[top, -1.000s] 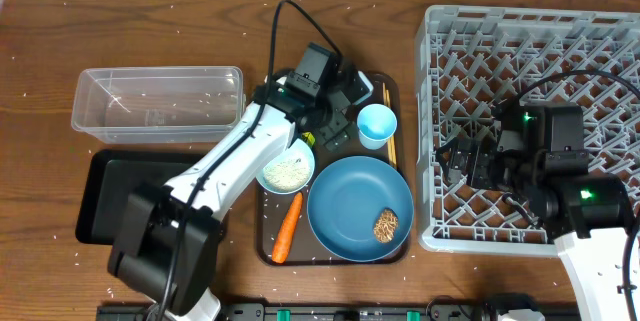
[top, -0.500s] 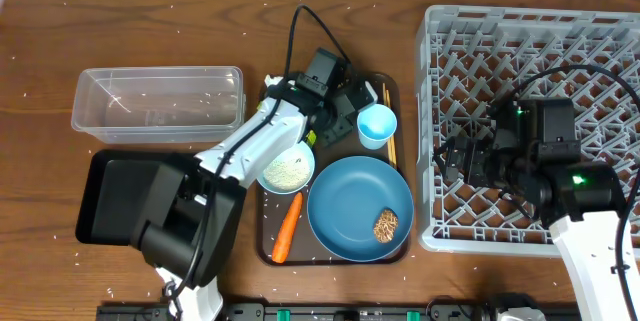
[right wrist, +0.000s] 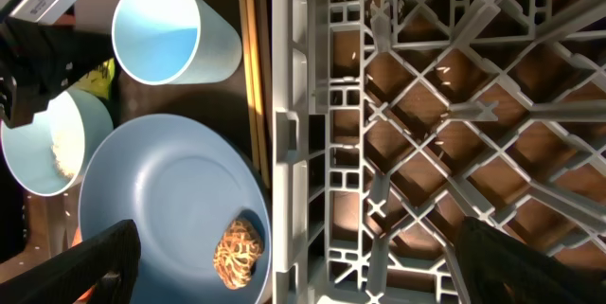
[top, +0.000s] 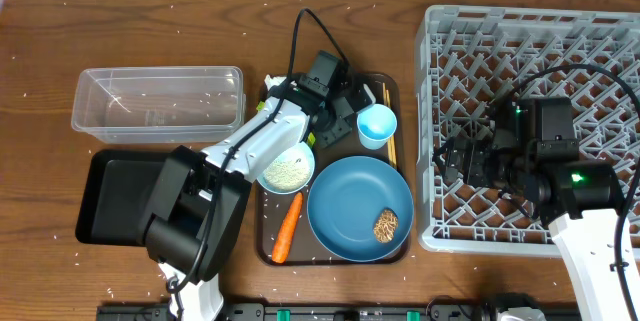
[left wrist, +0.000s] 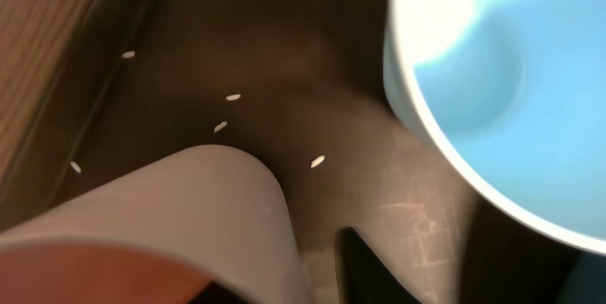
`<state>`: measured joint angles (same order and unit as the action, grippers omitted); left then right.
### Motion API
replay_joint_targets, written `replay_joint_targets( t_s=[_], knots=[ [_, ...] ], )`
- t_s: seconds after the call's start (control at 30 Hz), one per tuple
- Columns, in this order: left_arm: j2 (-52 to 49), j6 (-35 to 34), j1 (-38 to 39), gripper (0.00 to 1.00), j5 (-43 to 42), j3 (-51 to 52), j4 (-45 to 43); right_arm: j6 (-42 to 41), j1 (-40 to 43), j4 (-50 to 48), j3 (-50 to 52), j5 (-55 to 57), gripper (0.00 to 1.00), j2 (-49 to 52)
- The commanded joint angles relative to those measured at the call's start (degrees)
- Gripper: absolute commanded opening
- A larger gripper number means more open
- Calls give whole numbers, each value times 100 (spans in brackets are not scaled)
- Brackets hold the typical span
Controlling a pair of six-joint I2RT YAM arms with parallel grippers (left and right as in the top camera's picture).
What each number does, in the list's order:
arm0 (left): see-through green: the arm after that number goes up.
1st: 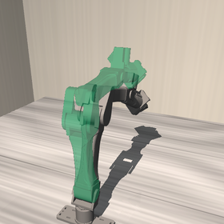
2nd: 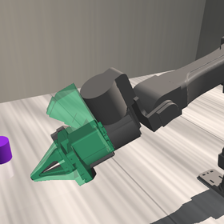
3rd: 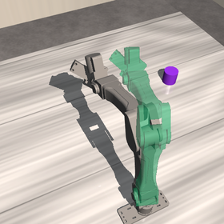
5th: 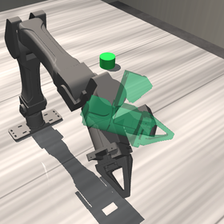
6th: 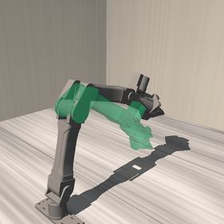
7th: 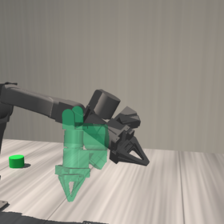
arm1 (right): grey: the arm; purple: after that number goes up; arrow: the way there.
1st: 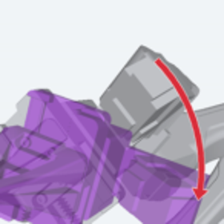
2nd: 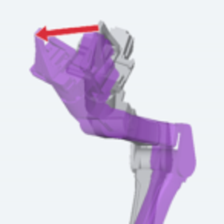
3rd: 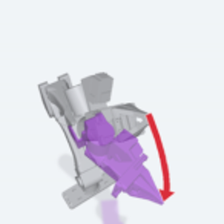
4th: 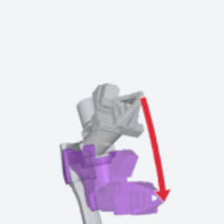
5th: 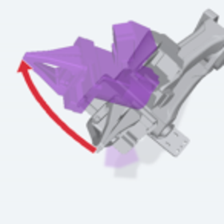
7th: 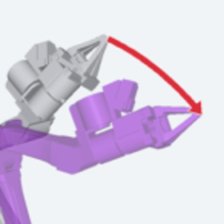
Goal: Sort waste into correct bins and load items into the dishwasher rack
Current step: 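Move the left gripper over the pink cup on the brown tray, then grasp the pink cup with the left gripper and lift it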
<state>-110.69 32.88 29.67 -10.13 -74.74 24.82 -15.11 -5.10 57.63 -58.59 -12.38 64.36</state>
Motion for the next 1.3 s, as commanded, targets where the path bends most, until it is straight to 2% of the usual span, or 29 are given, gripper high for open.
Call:
replay_joint_targets(
  t_s=[0.0, 0.17, 0.47, 0.57, 0.67, 0.87, 1.03, 1.27],
  knots=[
    [155, -59, -11, 39, 94, -83, 11, -74, 20, 4, -85, 9, 99, 15],
    [525, -339, -13, 53, 170, -85, 35, -72, 20, 7, -85, 9, 99, 15],
    [1377, -953, -13, 62, 605, -83, 96, -72, 20, 4, -85, 11, 99, 15],
    [1449, -1416, -31, 62, 1123, -83, 90, -74, 20, 7, -85, 9, 99, 15],
    [1325, -2236, -175, 63, 1663, -83, 7, -74, 20, 4, -85, 9, 99, 15],
    [782, -3585, -699, 63, 1635, -83, -341, -72, 20, 9, -85, 9, 99, 15],
    [581, -3622, -846, 63, 852, -83, -463, -74, 20, 9, -85, 4, 99, 15],
    [516, -3620, -839, 62, 754, -83, -442, -72, 20, 7, -85, 9, 99, 15]
  ],
)
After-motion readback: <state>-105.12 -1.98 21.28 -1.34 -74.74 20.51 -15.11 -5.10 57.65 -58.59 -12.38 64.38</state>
